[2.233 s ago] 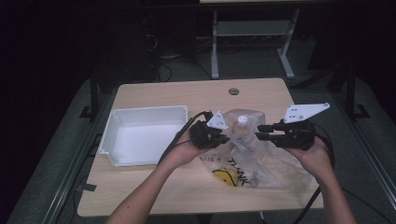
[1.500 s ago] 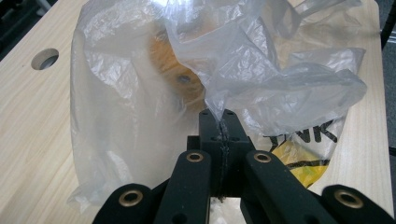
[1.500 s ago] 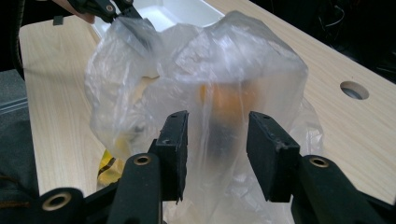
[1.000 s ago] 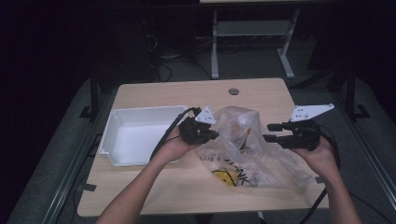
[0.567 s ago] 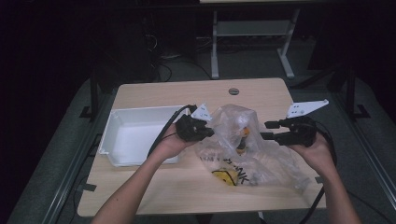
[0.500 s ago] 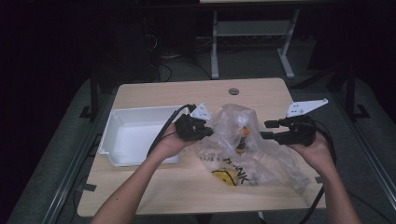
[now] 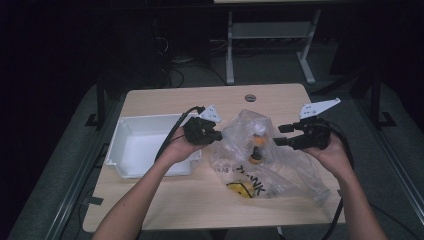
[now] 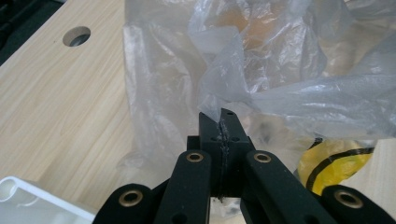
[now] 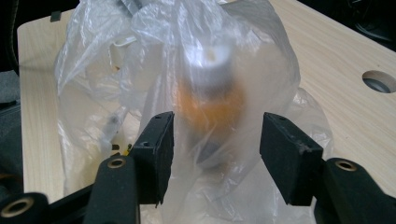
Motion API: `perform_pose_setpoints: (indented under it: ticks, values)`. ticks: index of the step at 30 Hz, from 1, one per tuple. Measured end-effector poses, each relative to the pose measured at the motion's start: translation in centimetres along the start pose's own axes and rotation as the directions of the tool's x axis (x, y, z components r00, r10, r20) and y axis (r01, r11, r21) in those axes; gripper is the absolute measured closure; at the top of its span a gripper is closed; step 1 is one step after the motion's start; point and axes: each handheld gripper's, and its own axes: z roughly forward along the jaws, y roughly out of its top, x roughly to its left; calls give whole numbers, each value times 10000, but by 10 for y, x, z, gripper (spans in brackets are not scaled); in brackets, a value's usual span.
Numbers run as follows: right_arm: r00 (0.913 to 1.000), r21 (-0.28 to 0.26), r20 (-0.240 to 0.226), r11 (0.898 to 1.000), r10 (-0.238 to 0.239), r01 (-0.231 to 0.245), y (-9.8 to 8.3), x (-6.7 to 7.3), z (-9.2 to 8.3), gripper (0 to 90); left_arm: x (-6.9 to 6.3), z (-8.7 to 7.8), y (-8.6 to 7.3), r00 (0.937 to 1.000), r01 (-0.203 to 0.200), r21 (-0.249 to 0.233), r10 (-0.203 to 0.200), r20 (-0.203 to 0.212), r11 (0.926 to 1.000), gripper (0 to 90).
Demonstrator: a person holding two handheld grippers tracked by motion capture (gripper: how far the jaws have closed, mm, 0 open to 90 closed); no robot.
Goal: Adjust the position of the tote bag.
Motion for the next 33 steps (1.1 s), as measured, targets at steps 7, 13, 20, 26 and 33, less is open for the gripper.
perform_pose_setpoints:
  ticks: [7, 13, 20, 26, 33]
  values:
    - [9995, 176, -289, 9998, 111, -106, -1, -7, 9, 428, 7, 3, -3, 10000, 61, 129, -60, -18, 9999, 900]
    - [9984, 341, -504, 9991, 258, -241, -3, -10, 17, 434, 9, 5, -6, 9998, 196, 121, -195, -89, 9997, 900]
    - [9976, 491, -652, 9986, 232, -200, -6, -11, 25, 490, 10, 6, -7, 9999, 136, 267, -134, -80, 9996, 900]
    - [9971, 629, -738, 9979, 167, -120, -8, -11, 30, 552, 12, 9, -7, 9999, 100, 332, -96, -100, 9994, 900]
    - [9971, 698, -761, 9976, 15, 38, -6, -10, 34, 625, 15, 10, -9, 9997, 205, 354, -199, -174, 9992, 900]
